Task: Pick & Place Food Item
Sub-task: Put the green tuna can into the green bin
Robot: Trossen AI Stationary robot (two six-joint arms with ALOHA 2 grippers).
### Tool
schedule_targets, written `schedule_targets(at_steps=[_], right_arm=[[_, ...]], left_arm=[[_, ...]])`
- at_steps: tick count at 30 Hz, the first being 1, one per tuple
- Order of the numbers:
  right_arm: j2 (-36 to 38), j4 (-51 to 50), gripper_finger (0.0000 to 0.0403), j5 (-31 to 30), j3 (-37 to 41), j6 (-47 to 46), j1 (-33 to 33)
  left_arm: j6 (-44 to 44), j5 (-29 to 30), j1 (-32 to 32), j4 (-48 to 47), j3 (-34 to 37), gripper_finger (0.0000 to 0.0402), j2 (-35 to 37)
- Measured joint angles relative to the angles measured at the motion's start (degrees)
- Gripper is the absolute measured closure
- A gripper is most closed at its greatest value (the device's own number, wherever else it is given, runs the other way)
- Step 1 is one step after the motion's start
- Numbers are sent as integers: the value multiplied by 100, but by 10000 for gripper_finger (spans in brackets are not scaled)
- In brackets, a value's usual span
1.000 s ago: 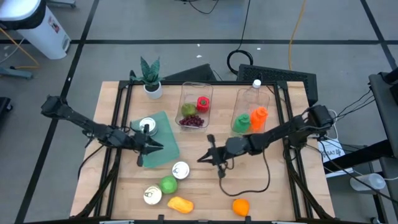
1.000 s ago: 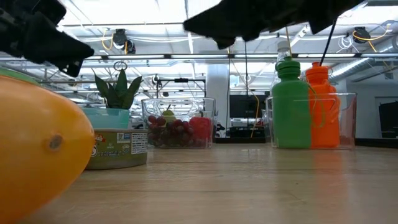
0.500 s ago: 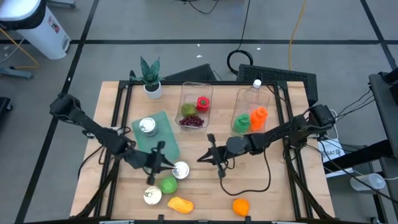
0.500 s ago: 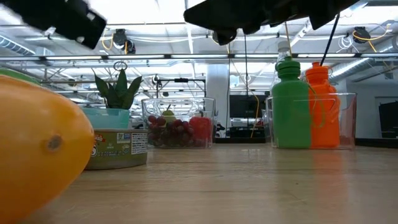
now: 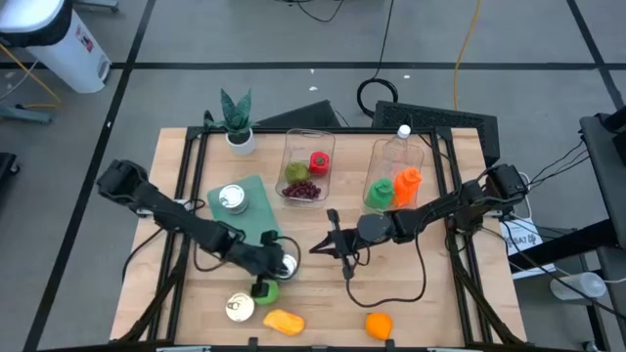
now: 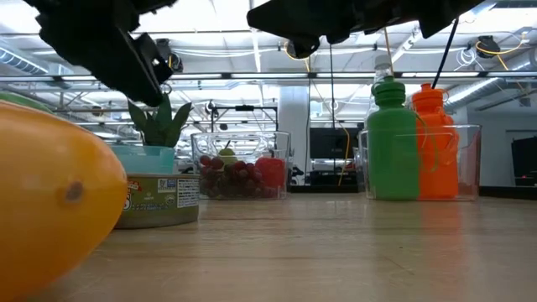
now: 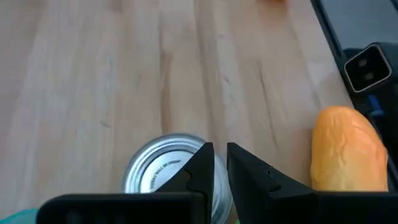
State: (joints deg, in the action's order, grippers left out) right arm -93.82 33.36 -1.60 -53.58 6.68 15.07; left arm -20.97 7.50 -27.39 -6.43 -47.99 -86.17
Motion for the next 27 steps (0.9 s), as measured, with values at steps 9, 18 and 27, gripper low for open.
schedule_targets(at_steps=[9,18,27], right_arm=[[0,-8,399,13,0,3,2],[0,-88,399,15,0,29,2],[503,-1332,399,11,3,-129,4]], left_arm=[[-186,-352,521,-135,-279,352,-903],[-83,-633,1082,-144,-641,352,-1447],[724,-611,1578,-181,-1050,352,-1572]])
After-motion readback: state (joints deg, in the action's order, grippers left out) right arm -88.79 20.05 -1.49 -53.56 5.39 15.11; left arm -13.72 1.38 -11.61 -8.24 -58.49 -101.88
